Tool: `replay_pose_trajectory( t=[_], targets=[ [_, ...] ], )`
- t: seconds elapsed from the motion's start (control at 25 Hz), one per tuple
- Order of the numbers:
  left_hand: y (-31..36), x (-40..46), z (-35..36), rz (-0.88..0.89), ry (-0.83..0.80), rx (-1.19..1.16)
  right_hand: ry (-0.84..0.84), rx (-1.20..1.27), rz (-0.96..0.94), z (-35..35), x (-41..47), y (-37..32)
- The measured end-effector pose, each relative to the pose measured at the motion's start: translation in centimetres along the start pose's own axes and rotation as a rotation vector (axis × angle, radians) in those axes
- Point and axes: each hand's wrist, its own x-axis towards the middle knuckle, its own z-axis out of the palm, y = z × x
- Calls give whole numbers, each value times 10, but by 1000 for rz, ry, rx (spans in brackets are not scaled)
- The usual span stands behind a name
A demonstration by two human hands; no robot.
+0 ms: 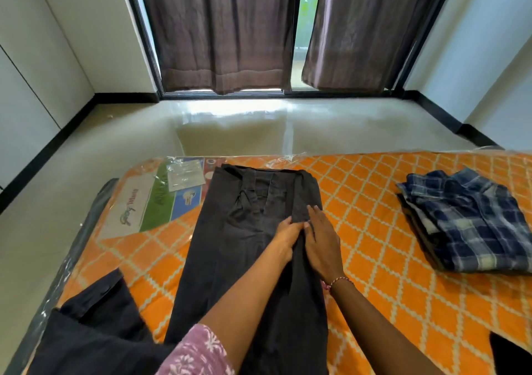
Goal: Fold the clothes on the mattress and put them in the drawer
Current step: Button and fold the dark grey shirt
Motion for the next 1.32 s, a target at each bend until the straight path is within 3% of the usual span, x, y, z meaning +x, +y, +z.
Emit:
replay_pose_trajectory(
  t=[0.12, 0.2, 0.36, 0.44, 0.52, 0.6, 0.72, 0.8, 0.96, 1.0, 1.16, 1.32],
  targets=[
    [24, 9, -19, 277, 16, 109, -6, 76, -69, 14, 14, -3],
    [32, 17, -53, 360, 55, 64, -25, 51, -145, 34, 20, -17],
    [28, 23, -100, 39, 153, 26, -260, -313, -127, 82, 30, -37],
    [31, 27, -103, 110, 177, 89, -312, -316, -88, 89, 35, -38],
    [40, 30, -111, 299, 167, 96, -180, -303, -178, 87, 43, -41],
    [41, 30, -121, 363, 152, 12, -74, -305, -250, 86, 54, -47],
    [30, 29, -131, 113, 171, -100, -311, -427, -196, 100, 58, -44],
    [30, 30, -130, 37, 171, -77, -466, -494, -170, 105, 56, -38],
    [23, 0, -125, 250, 423, 392, -483, -373, -139, 93, 56, -32],
    [9, -19, -125, 292, 422, 513, -459, -332, -119, 88, 49, -28],
    [-51, -101, -122, 362, 294, 1006, -420, -326, -85, 69, -11, -9],
    [-75, -160, -112, 221, 94, 1412, -411, -250, -34, 43, -55, -23]
  ],
)
